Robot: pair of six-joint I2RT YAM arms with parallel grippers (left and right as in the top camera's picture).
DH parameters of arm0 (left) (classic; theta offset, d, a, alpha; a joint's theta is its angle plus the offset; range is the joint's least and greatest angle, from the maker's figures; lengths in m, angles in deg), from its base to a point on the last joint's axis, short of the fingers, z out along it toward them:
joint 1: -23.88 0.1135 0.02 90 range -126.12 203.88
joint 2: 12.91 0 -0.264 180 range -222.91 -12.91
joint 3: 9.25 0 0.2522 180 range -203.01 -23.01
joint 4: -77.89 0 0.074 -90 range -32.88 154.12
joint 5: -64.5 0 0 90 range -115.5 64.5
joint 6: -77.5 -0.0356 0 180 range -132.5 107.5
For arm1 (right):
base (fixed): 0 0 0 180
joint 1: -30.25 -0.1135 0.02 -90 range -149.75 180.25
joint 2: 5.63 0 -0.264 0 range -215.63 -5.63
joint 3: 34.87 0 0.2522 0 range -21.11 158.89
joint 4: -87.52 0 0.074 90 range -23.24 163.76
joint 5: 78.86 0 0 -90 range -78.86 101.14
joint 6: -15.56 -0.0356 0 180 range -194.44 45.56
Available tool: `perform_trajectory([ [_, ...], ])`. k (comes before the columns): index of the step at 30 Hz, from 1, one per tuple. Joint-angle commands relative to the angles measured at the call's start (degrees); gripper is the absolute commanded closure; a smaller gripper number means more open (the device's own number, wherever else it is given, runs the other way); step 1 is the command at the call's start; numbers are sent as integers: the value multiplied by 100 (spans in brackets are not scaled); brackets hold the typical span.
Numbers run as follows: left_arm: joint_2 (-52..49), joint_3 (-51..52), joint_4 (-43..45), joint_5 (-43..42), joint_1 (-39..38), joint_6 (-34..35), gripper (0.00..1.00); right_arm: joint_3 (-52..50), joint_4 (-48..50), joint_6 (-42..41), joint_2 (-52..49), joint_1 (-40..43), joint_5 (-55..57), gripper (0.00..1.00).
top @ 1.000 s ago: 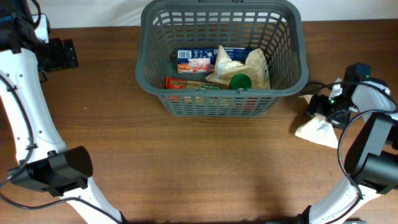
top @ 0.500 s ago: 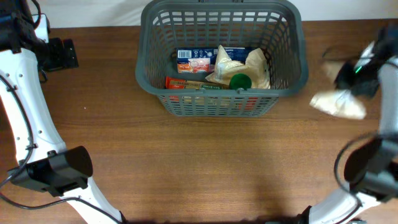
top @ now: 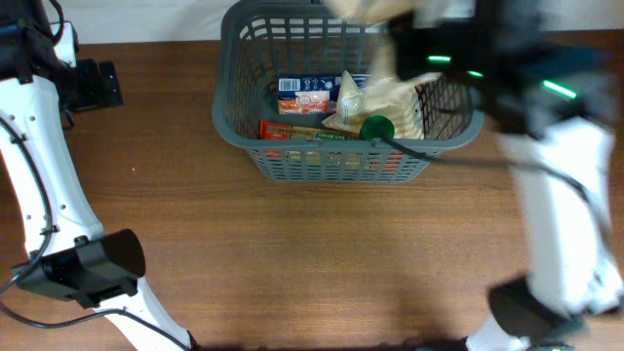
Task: Pack container
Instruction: 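Drop the paper bag into the basket with the right gripper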
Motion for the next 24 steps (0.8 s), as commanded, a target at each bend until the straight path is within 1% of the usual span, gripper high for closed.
perform_trajectory([
  [1, -50, 33, -7, -15, 9, 76, 1, -155, 190, 111, -874, -442, -304, 96],
  [4, -50, 33, -7, -15, 9, 76, 1, -155, 249, 101, -1567, -743, -461, 96],
  [6, -50, 33, -9, -15, 9, 76, 1, -155, 247, -114, -1851, -831, -420, 96],
  [7, -50, 33, -7, -15, 9, 76, 1, -155, 245, -219, -1978, -852, -415, 94],
  [9, -50, 33, -7, -15, 9, 76, 1, -155, 227, -341, -2074, -850, -391, 43],
  [10, -50, 33, -7, -15, 9, 76, 1, -155, 201, -343, -2074, -846, -234, 23],
  [11, -50, 33, -7, -15, 9, 76, 1, -151, 175, -343, -2068, -846, -114, 18],
  [13, -50, 33, -7, -15, 9, 76, 1, -140, 28, -343, -1919, -846, 227, 2],
  [16, -50, 33, -7, -15, 9, 76, 1, 181, -448, -343, -1556, -846, 542, 1],
  [20, -50, 33, -7, -15, 9, 76, 1, 1344, -1305, -345, -728, -846, 953, 1],
  [22, -50, 33, -7, -15, 9, 76, 1, 1963, -1722, -334, -260, -846, 1419, 1],
  [23, -50, 33, -7, -15, 9, 76, 1, 2271, -2009, -138, 46, -848, 1847, 1],
  [24, -50, 33, -7, -15, 9, 76, 1, 2398, -2306, -138, 435, -846, 2391, 1],
])
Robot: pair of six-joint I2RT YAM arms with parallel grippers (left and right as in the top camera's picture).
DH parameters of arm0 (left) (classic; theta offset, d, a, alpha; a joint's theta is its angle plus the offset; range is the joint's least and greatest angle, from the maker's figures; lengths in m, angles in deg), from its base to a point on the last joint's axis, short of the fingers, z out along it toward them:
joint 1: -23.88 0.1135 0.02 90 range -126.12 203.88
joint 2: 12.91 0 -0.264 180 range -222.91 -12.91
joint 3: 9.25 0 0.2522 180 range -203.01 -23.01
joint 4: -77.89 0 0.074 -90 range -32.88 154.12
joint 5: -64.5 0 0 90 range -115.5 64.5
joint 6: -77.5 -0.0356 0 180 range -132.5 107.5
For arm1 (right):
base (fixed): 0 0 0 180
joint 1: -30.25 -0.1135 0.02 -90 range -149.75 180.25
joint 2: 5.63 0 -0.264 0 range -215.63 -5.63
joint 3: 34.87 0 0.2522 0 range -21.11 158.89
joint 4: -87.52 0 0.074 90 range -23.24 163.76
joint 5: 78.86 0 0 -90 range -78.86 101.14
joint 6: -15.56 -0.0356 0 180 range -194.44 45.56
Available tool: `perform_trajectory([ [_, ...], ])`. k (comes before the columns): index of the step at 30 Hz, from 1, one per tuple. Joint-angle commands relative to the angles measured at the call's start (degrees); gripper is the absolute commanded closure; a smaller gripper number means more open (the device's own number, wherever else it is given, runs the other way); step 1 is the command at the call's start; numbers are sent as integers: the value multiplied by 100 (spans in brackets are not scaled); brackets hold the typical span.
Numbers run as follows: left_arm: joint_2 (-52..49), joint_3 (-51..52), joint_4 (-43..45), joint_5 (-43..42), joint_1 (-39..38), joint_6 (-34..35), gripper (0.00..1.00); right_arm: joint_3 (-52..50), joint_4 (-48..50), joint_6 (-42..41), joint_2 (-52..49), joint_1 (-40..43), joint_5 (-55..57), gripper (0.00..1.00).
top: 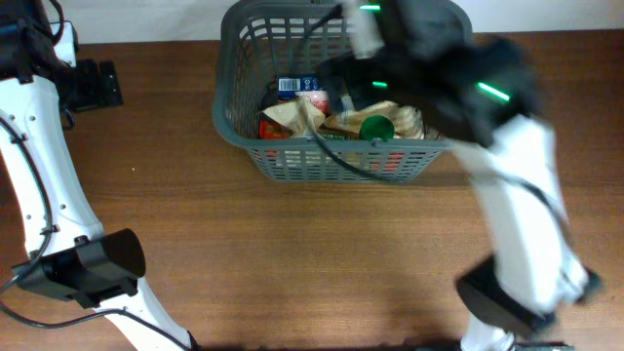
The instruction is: Pack container
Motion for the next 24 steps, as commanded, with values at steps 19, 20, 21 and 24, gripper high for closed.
perform_trajectory([
  [19, -50, 33, -11, -17, 9, 76, 1, -5394, 332, -3432, 7654, 52, 1856, 1],
  [20, -50, 33, -11, -17, 9, 76, 1, -5390, 334, -3432, 7654, 52, 1996, 1],
  [21, -50, 33, -11, -17, 9, 76, 1, -5392, 332, -3432, 7654, 52, 2118, 1],
  [24, -50, 33, -11, -17, 9, 76, 1, -5528, 334, -3432, 7652, 52, 2922, 1],
])
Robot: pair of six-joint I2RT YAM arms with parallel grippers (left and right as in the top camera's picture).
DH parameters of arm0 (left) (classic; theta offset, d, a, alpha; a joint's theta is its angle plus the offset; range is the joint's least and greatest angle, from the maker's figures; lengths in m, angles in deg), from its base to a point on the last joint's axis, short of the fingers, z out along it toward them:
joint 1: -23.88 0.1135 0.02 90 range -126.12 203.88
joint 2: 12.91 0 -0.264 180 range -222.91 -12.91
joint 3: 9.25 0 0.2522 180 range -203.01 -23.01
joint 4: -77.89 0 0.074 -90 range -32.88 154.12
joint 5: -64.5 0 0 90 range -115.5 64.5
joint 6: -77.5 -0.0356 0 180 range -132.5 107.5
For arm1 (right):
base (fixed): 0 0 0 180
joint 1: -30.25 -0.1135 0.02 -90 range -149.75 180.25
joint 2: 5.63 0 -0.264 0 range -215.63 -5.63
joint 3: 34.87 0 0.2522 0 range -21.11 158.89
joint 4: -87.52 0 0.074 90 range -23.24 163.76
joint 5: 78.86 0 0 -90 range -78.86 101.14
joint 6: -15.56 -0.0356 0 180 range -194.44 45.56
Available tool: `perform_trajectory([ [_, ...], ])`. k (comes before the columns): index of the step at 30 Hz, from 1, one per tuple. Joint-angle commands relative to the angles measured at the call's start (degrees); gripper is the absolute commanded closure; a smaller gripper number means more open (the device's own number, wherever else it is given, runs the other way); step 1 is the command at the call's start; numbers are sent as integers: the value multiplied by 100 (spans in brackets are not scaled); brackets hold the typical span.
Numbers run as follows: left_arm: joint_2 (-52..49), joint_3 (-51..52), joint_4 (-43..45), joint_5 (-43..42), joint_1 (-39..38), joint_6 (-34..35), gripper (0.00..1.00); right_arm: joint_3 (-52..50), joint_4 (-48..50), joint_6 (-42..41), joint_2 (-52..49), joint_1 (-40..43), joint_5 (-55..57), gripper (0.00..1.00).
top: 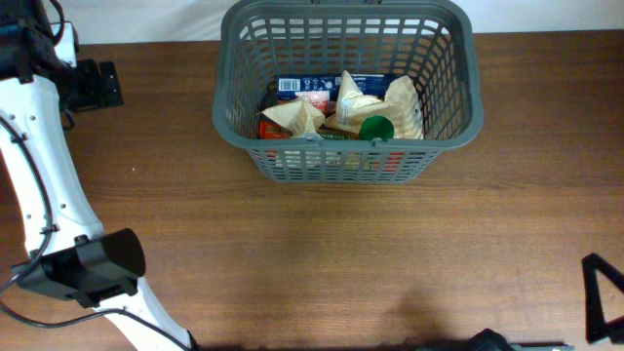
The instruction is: Pack container
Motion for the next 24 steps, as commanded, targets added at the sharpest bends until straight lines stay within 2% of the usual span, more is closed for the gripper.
perform_trajectory([
  [1, -39, 31, -9, -20, 9, 74, 1, -214, 17, -361, -31, 11, 1141, 1],
  [7, -39, 31, -11, -20, 9, 74, 1, -1471, 343, -365, -31, 20, 2570, 1],
  [11, -39, 31, -9, -20, 9, 74, 1, -2638, 1709, -365, 39, 501, 2568, 1],
  [14, -39, 31, -9, -20, 9, 74, 1, -3932, 3460, -361, 461, 1440, 1298, 1],
  [18, -39, 31, -9, -20, 9, 74, 1, -5276, 4645, -337, 1165, 2564, -529, 1],
  [20, -39, 31, -9, -20, 9, 74, 1, -5836, 5235, -81, 1421, 3001, -1239, 1],
  [21, -39, 31, -9, -20, 9, 74, 1, -6400, 5847, 295, 1655, 3300, -1840, 1],
  [24, -39, 31, -9, -20, 9, 74, 1, -7278, 6599, 437, 2004, 3418, -2129, 1],
])
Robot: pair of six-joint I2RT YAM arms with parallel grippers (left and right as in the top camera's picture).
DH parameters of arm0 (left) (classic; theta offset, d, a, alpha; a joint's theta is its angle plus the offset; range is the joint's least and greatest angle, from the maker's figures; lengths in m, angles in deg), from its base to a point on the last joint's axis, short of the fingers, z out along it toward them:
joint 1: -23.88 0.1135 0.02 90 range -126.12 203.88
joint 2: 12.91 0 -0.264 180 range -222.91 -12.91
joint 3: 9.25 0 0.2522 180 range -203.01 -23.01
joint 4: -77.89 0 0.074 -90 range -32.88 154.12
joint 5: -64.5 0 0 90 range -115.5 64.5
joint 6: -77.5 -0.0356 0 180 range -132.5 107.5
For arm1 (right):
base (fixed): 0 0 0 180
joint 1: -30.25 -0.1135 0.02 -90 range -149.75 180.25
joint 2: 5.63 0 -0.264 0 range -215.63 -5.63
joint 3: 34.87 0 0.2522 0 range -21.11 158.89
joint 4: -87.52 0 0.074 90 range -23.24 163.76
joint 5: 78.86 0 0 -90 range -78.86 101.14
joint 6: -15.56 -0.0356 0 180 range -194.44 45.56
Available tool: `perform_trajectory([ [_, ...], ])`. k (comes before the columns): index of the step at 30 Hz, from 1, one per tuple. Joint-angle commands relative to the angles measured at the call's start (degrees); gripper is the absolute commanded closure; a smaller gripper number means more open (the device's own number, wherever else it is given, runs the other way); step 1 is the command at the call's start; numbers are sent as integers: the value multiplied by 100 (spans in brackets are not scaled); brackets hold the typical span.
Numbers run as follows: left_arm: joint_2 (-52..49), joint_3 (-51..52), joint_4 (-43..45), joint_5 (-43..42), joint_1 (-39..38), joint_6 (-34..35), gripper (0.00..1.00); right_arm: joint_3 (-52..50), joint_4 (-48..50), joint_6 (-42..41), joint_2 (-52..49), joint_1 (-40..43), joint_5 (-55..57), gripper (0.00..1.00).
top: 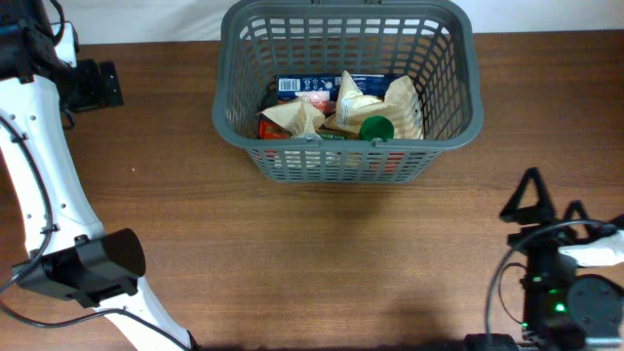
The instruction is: Pack container
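The grey plastic basket (226,107) stands at the far middle of the table. Inside it lie a blue and white box (302,91), crumpled tan paper packets (292,117), a green-capped item (376,128) and a red pack (276,130) along the near wall. My right gripper (552,205) sits low at the near right, well clear of the basket, its fingers apart and empty. At the far left my left gripper (96,85) is parked beside the basket; its jaws are not readable.
The left arm's white links (39,166) run down the left edge to a black joint (93,265). The right arm's base with a green light (561,307) fills the near right corner. Brown wooden tabletop (322,253) lies in front of the basket.
The right arm, then only a sliver at the near right edge, now shows more fully at the near right with its fingers pointing up the table. Basket contents and left arm are unchanged.
The right arm was first over the basket's right side, blurred, with something tan near it. Then it stretched over the basket, and a further tan packet lay at the basket's left. Then it was away at the near right, where it rests empty now.
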Motion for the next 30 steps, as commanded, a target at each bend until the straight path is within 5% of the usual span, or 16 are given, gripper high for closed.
perform_trajectory([
  [1, -39, 31, -4, -17, 9, 57, 1, -839, 251, 352, 407, 98, -881, 1],
  [8, -39, 31, -4, -17, 9, 57, 1, -1792, 404, 411, 710, -343, -210, 1],
  [18, -39, 31, -4, -17, 9, 57, 1, -1886, 103, 758, 721, -680, -348, 1],
  [23, -39, 31, -7, -17, 9, 57, 1, -1886, 984, 3921, 726, -671, -2236, 1],
  [25, -39, 31, -4, -17, 9, 57, 1, -1891, 649, 4597, 726, -623, -2114, 1],
  [30, -39, 31, -4, -17, 9, 57, 1, -2153, 243, 4612, 885, -326, -1698, 1],
])
